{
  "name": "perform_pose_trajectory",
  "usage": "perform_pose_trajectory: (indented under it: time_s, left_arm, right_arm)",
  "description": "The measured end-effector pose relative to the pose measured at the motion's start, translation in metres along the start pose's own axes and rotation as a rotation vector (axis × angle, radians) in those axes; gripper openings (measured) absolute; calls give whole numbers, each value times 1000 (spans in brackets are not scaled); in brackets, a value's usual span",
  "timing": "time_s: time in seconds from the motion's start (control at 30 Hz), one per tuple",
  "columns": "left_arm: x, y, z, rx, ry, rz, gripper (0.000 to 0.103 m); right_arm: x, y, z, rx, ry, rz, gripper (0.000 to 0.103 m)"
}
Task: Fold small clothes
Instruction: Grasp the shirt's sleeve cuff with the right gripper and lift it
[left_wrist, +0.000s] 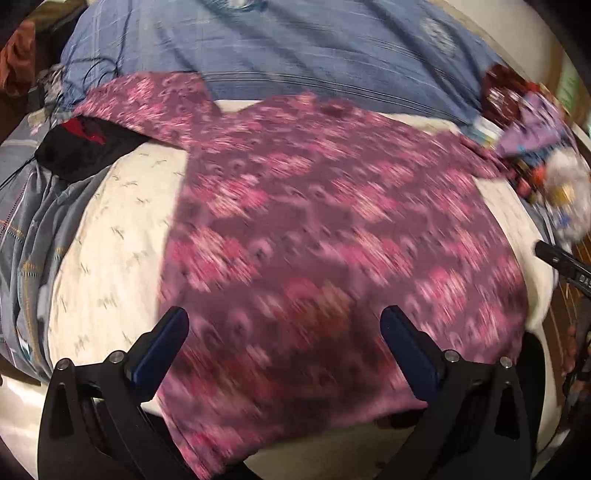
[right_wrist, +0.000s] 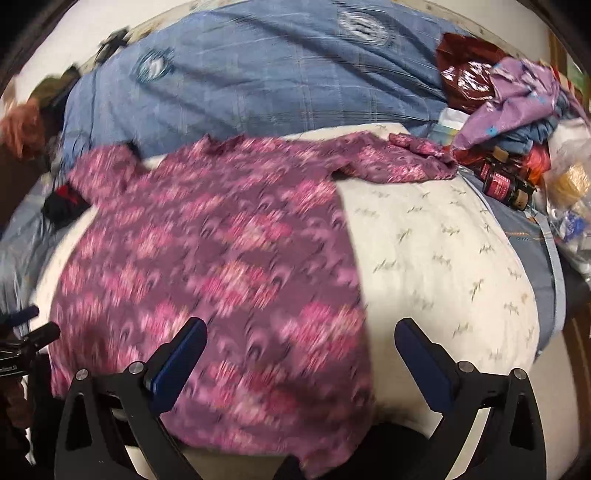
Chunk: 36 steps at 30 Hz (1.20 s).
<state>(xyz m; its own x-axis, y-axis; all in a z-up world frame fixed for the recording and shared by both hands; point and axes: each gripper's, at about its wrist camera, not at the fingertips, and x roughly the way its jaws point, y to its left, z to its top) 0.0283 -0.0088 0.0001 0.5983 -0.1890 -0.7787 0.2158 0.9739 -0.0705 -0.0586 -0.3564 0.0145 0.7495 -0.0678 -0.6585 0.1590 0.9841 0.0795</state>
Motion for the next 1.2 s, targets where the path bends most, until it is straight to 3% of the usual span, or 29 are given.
perform_pose_trajectory:
  time_s: [0.23, 0.37, 0.5, 0.6, 0.63, 0.67, 0.7, 0.73, 0.77, 0.83, 0.93, 1.03, 1.1, 1.13, 1.2]
  left_arm:
    - [64, 64, 85, -144, 93, 68, 103]
    - [106, 97, 130, -249, 153, 97, 103]
    - [137, 118, 160, -340, 185, 103, 103]
    - [152, 120, 175, -347, 192, 118, 103]
    - [157, 120, 179, -340, 192, 127, 103]
    - [161, 119, 183, -330, 193, 138, 103]
    - [165, 118, 186, -319, 196, 147, 103]
    - [168, 117, 189, -307, 199, 160, 103]
    - [171, 117, 193, -299, 199, 172, 103]
    - [173, 122, 200, -286, 188, 187, 103]
    - [176, 128, 208, -292, 153, 206, 103]
    - [194, 135, 210, -325, 199, 230, 103]
    - [207, 140, 210, -366, 240, 214, 103]
    - [210, 141, 210, -379, 242, 205, 103]
    - [207, 142, 209, -396, 224, 181, 103]
  right_arm:
    - [45, -79, 88, 85, -51, -125, 96]
    - [93, -120, 147, 84, -59, -226, 96]
    - [163, -143, 200, 25, -1, -336, 96]
    - [213, -150, 220, -45, 75, -425, 96]
    - [228, -154, 225, -78, 112, -470, 93]
    - [242, -157, 227, -115, 142, -507, 78]
    - [250, -161, 229, -131, 163, -501, 67]
    - [253, -166, 231, -123, 172, -461, 32]
    - [251, -174, 233, -90, 176, -417, 10]
    - [230, -194, 242, -13, 108, -336, 9]
    - [188, -232, 244, 138, -43, -337, 7]
    - [180, -282, 231, 305, -15, -380, 7]
    - [177, -300, 217, 407, 3, -302, 7]
    - [168, -304, 210, 439, -29, -240, 10]
    - [151, -304, 200, 478, -69, -199, 14]
